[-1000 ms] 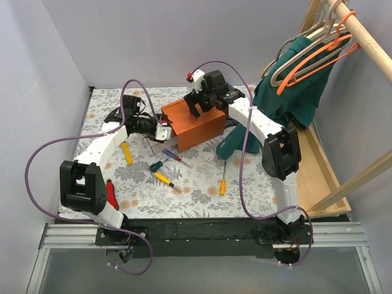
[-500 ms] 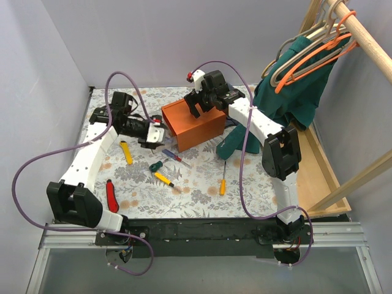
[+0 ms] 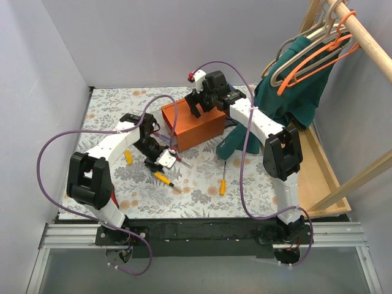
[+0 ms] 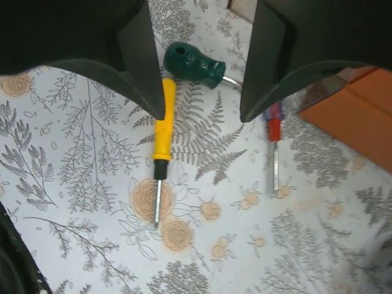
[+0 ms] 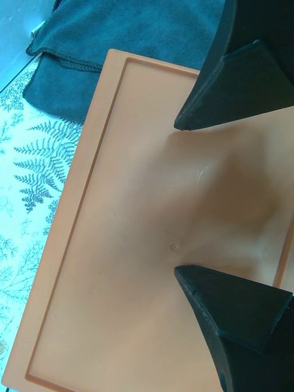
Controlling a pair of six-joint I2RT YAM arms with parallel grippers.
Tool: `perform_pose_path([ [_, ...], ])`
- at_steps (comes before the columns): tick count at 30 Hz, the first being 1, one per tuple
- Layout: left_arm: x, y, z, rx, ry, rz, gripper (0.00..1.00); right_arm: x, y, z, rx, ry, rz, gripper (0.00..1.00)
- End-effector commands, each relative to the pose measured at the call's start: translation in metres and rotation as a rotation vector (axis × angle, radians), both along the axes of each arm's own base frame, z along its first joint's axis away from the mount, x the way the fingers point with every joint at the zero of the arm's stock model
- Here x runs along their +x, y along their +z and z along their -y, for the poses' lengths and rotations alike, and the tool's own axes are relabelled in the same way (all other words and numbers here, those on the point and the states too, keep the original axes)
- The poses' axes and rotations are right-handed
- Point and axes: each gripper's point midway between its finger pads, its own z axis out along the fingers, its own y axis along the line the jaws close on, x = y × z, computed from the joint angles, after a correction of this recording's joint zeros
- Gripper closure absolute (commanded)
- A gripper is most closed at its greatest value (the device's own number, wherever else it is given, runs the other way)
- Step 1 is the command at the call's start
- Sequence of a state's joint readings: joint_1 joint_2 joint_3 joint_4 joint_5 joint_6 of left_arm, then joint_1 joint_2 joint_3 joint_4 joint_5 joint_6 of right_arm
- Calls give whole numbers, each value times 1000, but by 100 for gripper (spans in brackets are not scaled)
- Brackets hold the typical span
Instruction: Sort the tools into containers
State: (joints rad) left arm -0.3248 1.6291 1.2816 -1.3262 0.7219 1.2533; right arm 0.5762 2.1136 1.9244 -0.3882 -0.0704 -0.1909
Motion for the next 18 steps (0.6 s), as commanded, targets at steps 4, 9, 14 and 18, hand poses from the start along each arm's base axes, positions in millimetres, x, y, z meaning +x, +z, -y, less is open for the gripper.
perform_pose_path([
  [4,-33,-48,-22,67,-113,44,56,-29,-86,61,-275,-34,-210,2],
  [9,-32,-55,-11,-18,-121,104,53,-26,-86,62,-271,-39,-210,1],
  [14,-35,-51,-6,-73,-141,161,50,-28,-87,61,-269,-33,-216,2],
  [18,-41,-55,-8,-67,-170,146,48,-28,-91,62,-271,-34,-224,1],
])
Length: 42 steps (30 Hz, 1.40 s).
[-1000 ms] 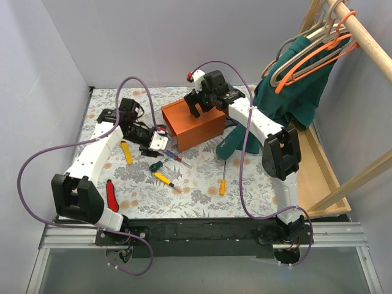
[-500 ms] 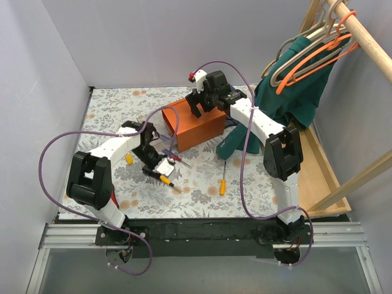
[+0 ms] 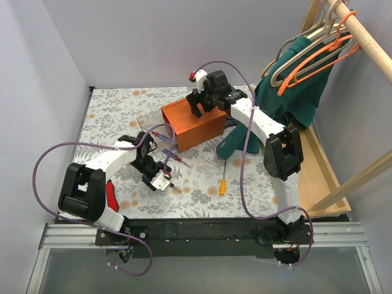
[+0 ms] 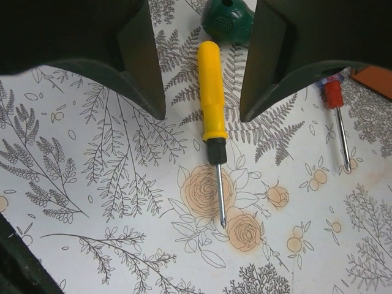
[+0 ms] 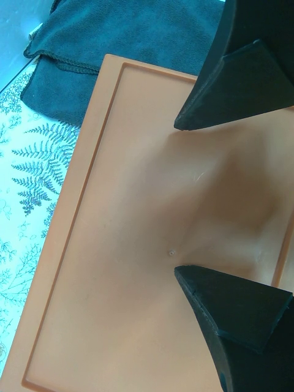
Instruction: Sort the tools into containers
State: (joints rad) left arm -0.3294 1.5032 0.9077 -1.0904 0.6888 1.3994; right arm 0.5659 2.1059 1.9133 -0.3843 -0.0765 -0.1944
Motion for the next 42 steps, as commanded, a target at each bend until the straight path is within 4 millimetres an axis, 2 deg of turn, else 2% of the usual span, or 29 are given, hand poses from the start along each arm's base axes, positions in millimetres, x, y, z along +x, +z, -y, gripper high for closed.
perform_pose_path([
  [1,0,7,8,-57,-58,46,48,-30,-91,57,-272,-30,-227,1],
  [7,6,-14,2,34,-103,45,48,-32,-93,58,-275,-29,-232,1],
  [11,8,-19,15,70,-106,-7,48,-32,-89,61,-282,-27,-219,1],
  [15,1,-27,20,108,-112,-73,48,-35,-87,66,-288,-29,-217,1],
  [18,-1,-31,21,139,-97,-120,59,-36,-87,69,-291,-33,-219,1],
  [19,-3,-32,18,158,-93,-135,67,-36,-87,70,-290,-35,-220,1],
  [23,-1,-30,18,168,-107,-120,85,-37,-93,71,-291,-38,-236,1],
  [27,18,-13,34,105,-109,-74,96,-36,-94,71,-286,-39,-245,1],
  [28,34,6,45,62,-101,-49,97,-37,-95,71,-287,-39,-248,1],
  [31,42,38,67,-44,-114,-76,100,-43,-104,74,-296,-43,-274,2],
  [32,50,53,75,-82,-115,-48,100,-49,-108,71,-282,-23,-297,1],
  [35,54,67,78,-119,-140,-11,100,-57,-119,72,-284,-20,-339,1],
  [39,51,81,83,-210,-131,-37,100,-50,-116,72,-288,-27,-318,1],
  [42,47,83,86,-246,-131,-39,100,-49,-116,74,-292,-31,-314,1],
])
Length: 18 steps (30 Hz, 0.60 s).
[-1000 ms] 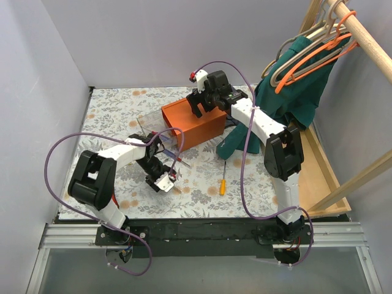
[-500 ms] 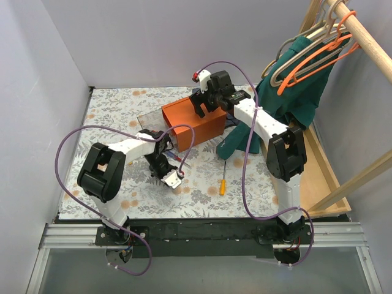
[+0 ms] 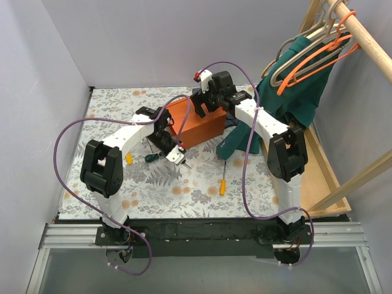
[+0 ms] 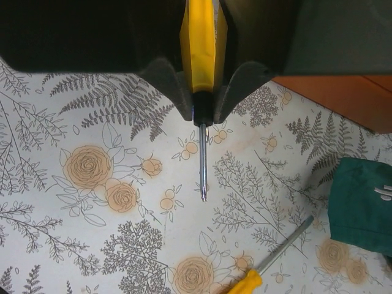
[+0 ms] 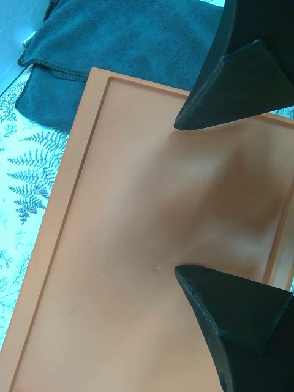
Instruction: Sort the tools into containers
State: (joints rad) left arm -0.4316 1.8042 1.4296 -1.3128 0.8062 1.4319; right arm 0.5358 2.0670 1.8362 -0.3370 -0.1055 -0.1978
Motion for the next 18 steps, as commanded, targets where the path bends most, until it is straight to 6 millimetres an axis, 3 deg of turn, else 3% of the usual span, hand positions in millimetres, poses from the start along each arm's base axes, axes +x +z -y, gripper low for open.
perform_pose_path([
  [1,-12,27,12,-147,-13,-8,100,-52,-114,60,-312,-24,-321,1],
  [4,-6,29,17,-216,-13,43,100,-57,-118,66,-322,-24,-334,1],
  [8,8,59,28,-376,3,184,100,-62,-117,71,-335,-26,-333,1],
  [9,15,77,32,-435,2,255,100,-63,-118,72,-338,-24,-336,1],
  [11,17,94,33,-513,69,211,100,-65,-118,73,-343,-23,-337,1],
  [12,30,118,37,-573,81,295,100,-65,-118,74,-345,-23,-337,1],
  [14,43,131,35,-587,183,287,100,-65,-118,75,-345,-22,-334,1],
  [16,67,163,32,-632,361,277,100,-62,-115,73,-340,-19,-321,1],
  [17,76,167,29,-639,442,256,100,-61,-115,72,-339,-19,-320,1],
  [18,102,182,19,-658,577,323,100,-58,-115,71,-337,-18,-314,1],
])
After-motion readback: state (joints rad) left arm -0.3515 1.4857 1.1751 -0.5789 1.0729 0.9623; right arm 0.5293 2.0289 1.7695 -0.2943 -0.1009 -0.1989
